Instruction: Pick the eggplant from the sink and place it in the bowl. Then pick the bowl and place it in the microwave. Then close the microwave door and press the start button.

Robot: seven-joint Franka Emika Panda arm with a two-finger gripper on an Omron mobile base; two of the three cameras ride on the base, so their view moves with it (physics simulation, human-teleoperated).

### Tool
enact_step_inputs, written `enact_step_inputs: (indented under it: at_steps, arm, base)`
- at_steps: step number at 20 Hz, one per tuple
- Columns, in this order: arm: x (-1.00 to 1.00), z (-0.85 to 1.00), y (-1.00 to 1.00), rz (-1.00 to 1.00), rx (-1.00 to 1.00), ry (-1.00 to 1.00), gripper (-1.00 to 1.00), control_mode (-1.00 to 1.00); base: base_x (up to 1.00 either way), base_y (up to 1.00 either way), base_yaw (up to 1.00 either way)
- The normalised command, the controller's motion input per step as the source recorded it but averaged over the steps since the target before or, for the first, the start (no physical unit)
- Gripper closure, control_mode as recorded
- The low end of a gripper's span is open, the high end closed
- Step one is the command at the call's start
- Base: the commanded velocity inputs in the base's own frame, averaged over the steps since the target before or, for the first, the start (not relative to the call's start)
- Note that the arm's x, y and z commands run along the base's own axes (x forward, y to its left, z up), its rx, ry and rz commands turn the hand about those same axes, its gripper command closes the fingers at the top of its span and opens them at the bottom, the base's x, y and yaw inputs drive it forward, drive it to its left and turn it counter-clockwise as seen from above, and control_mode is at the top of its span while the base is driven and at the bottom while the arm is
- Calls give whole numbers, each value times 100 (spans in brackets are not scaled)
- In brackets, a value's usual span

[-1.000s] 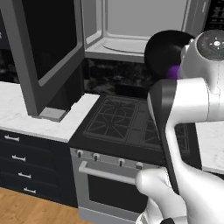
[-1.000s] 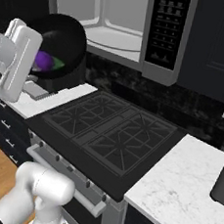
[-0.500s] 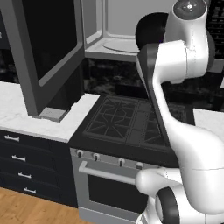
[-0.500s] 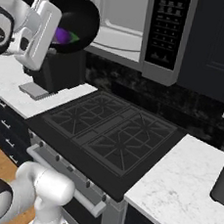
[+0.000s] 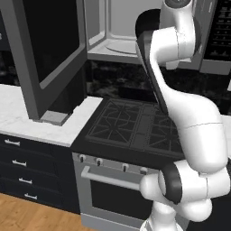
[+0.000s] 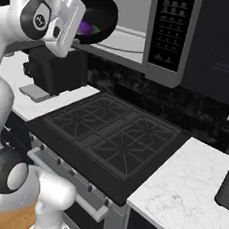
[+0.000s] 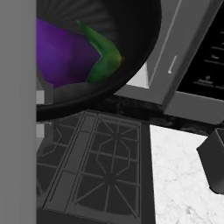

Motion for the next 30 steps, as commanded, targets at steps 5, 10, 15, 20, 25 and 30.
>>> enact_step_inputs:
  at_steps: [5,10,15,20,25,30]
  arm:
    - [88,0,-24,3,0,4,100,-100]
    - [94,-15,-4,4,0,2,100,-100]
    - [70,-28,-4,5,0,1,100,-100]
    - [80,-19,-11,7,0,5,100,-100]
    - [77,-2,-22,8,0,5,100,-100]
    - [62,-1,-15,7,0,4,100,-100]
  base:
    - [0,0,0]
    - [0,0,0]
    - [0,0,0]
    - [0,0,0]
    - [0,0,0]
    - [0,0,0]
